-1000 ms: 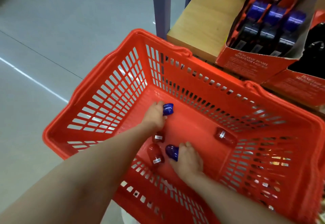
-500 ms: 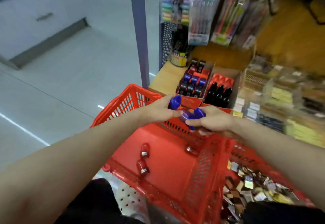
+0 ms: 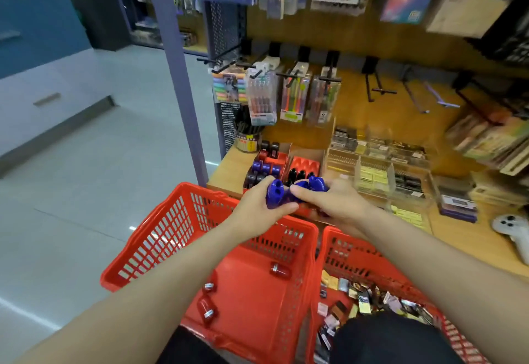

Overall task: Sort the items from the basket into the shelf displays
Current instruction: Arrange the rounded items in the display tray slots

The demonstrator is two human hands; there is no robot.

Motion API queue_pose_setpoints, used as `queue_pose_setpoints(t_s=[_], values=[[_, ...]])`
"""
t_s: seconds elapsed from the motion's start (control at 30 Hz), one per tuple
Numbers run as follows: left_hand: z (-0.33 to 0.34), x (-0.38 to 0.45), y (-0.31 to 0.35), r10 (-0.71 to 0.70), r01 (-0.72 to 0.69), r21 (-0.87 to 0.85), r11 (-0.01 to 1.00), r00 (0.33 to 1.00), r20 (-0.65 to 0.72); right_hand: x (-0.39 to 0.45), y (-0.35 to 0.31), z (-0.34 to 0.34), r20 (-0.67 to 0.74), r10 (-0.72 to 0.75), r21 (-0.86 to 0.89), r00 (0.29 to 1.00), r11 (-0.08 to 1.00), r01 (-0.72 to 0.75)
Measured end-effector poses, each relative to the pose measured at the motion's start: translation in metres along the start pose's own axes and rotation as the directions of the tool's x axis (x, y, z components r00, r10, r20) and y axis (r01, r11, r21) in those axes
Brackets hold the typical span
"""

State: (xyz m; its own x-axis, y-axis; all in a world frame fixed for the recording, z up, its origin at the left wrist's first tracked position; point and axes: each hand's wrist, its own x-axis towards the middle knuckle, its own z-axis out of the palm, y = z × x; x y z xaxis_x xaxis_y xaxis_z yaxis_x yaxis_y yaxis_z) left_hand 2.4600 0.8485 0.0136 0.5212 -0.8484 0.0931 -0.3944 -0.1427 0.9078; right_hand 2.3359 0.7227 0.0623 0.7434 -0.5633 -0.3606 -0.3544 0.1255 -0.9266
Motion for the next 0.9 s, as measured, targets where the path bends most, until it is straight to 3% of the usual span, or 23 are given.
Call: queue_pose_setpoints(t_s=[0.1, 0.23, 0.33, 0.43, 0.53, 0.63, 0.9], values=[[0.005, 0.019, -0.002, -0.058, 0.068, -0.218, 0.974, 0.997, 0.053, 0.019, 0.001, -0.006, 0.017, 0.060, 0.194, 0.998, 0.979, -0.062], [0.010, 0.047, -0.011, -0.145, 0.232, -0.558, 0.797, 0.970, 0.196, 0.058, 0.007, -0.011, 0.066, 0.075, 0.318, 0.995, 0.944, -0.092], [0.013, 0.068, -0.023, -0.154, 0.286, -0.605, 0.743, 0.953, 0.261, 0.081, 0.011, -0.010, 0.166, 0.085, 0.415, 0.982, 0.898, -0.148], [0.020, 0.085, -0.035, -0.220, 0.315, -0.652, 0.690, 0.949, 0.226, 0.097, 0.012, -0.007, 0.217, 0.117, 0.409, 0.969, 0.891, -0.199], [0.023, 0.101, -0.045, -0.291, 0.334, -0.687, 0.646, 0.939, 0.182, 0.107, 0.005, -0.012, 0.159, 0.147, 0.428, 0.976, 0.881, -0.203], [0.020, 0.115, -0.049, -0.436, 0.365, -0.759, 0.539, 0.892, 0.119, 0.111, -0.003, -0.029, 0.110, 0.174, 0.556, 0.978, 0.805, -0.206], [0.034, 0.119, -0.021, -0.372, 0.343, -0.710, 0.615, 0.920, 0.123, 0.110, 0.002, -0.046, -0.047, 0.110, 0.525, 0.993, 0.848, -0.069]])
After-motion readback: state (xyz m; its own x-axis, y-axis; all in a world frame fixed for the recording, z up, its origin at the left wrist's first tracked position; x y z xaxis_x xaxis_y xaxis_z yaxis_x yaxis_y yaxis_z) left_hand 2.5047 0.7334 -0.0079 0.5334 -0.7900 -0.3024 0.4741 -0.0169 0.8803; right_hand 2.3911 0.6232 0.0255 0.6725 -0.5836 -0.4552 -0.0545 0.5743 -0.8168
